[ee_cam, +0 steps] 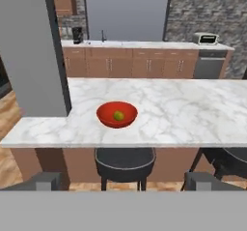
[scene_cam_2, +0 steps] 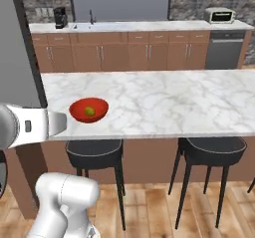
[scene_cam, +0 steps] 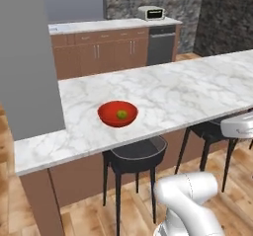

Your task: Retrieve the orange and mango from the fridge and place them into the bowl on the dining table.

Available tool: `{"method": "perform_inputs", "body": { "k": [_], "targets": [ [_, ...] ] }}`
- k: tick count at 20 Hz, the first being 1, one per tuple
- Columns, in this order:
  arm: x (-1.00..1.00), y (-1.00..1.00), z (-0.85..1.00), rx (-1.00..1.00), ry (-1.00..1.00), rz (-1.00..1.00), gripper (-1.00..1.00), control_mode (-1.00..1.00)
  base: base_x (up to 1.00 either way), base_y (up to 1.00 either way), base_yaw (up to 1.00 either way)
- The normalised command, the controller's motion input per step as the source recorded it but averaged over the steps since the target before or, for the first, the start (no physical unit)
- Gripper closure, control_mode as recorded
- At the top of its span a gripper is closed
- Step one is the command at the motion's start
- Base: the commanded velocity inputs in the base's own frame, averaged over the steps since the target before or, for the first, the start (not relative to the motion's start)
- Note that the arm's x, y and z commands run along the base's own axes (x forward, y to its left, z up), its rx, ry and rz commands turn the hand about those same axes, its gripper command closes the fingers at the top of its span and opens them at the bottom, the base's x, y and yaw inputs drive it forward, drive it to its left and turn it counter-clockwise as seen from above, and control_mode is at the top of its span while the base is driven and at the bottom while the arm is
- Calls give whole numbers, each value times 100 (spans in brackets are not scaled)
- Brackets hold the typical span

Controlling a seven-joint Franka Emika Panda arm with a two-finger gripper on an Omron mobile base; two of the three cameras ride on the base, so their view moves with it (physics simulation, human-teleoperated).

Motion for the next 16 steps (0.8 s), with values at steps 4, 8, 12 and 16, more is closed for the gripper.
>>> {"method": "perform_inputs", "body": {
  "k": [4, 8, 12, 16],
  "targets": [
    [0, 0, 0, 0, 0, 0, -100, 100, -19, 88, 18],
    [0, 0, 0, 0, 0, 0, -100, 100, -7, 100, 11],
    [0, 0, 0, 0, 0, 0, -100, 100, -1, 100, 14],
    [0, 0, 0, 0, 0, 0, -100, 100, 0, 100, 14]
  ]
}}
